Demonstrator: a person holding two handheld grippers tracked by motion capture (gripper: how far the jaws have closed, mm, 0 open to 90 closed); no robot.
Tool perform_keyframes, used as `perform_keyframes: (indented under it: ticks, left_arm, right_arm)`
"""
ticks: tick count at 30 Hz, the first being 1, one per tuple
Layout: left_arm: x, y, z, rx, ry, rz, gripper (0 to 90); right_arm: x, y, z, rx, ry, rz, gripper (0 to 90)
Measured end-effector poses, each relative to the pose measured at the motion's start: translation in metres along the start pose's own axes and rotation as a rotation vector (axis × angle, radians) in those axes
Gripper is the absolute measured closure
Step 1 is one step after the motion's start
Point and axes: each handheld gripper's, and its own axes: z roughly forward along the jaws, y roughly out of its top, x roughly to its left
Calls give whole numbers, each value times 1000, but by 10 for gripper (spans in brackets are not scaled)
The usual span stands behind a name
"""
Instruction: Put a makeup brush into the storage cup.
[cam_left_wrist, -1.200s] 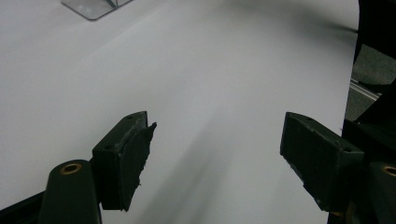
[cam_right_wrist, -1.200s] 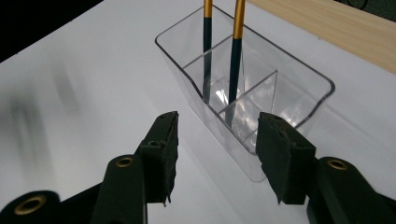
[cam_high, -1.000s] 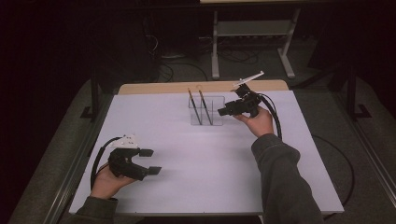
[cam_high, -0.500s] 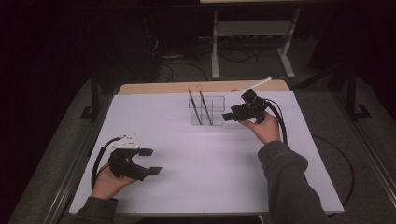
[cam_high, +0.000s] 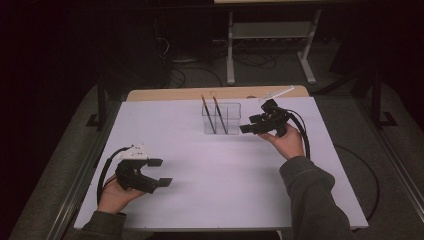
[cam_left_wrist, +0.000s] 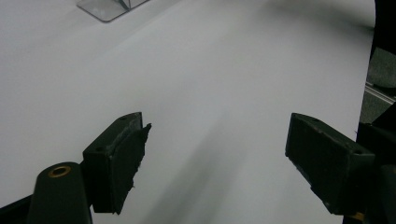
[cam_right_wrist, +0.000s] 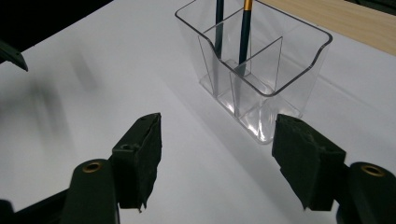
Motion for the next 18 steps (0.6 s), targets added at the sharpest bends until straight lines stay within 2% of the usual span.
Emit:
perform_keyframes:
  ticks: [11, 18]
  left_arm:
    - [1, 0, -1, 2, 5, 4, 192]
    - [2, -1, -1, -4, 7, -1, 192]
  right_arm:
    - [5, 0, -7, -18, 3, -13, 313]
    - [6, -7, -9, -28, 9, -4, 311]
